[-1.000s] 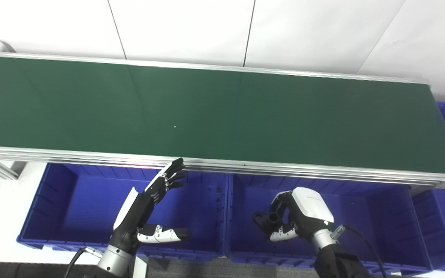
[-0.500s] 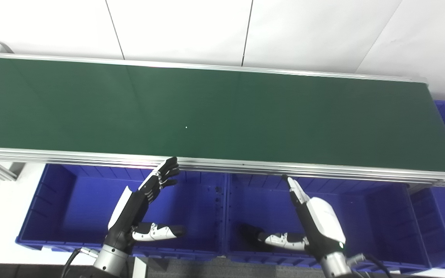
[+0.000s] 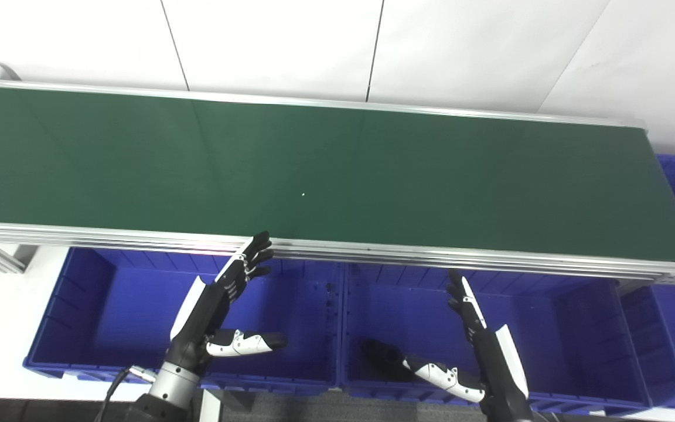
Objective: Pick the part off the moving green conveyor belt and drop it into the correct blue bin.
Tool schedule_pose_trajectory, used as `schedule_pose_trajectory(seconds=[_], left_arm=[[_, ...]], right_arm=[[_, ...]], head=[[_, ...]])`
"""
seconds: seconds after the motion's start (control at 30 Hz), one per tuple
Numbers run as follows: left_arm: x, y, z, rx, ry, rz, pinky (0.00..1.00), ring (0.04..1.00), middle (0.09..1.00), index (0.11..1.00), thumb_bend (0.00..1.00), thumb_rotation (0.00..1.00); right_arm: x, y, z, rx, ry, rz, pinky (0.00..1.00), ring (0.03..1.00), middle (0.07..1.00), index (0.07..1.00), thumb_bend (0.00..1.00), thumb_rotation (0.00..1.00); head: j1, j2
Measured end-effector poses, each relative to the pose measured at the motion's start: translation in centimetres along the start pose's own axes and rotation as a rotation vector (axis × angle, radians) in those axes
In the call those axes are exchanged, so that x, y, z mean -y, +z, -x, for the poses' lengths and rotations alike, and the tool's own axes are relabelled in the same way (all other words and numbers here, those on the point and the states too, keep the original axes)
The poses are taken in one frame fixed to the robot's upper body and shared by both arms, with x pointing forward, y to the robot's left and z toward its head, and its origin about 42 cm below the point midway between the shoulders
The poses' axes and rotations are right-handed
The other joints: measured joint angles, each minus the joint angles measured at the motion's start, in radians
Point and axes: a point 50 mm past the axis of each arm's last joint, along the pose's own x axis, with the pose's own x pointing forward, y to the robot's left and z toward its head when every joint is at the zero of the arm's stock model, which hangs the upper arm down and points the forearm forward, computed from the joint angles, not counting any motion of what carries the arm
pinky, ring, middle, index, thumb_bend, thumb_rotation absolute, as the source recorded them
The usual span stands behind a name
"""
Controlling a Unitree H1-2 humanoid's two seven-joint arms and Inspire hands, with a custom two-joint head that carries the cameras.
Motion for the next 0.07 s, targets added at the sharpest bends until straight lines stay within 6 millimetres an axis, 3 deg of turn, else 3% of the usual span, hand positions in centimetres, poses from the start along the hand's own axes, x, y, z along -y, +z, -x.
schedule_pose_trajectory(seconds=[0.07], left_arm=[[0.05, -0.23, 0.12, -0.009, -0.003, 0.003, 0.86, 0.917, 0.947, 0.938, 0.79, 0.41]], right_arm=[[-0.03, -0.31, -0.22, 0.003, 0.011, -0.008, 0.89, 0.95, 0.973, 0.989, 0.79, 0.42]], head=[[-0.005, -0.009]])
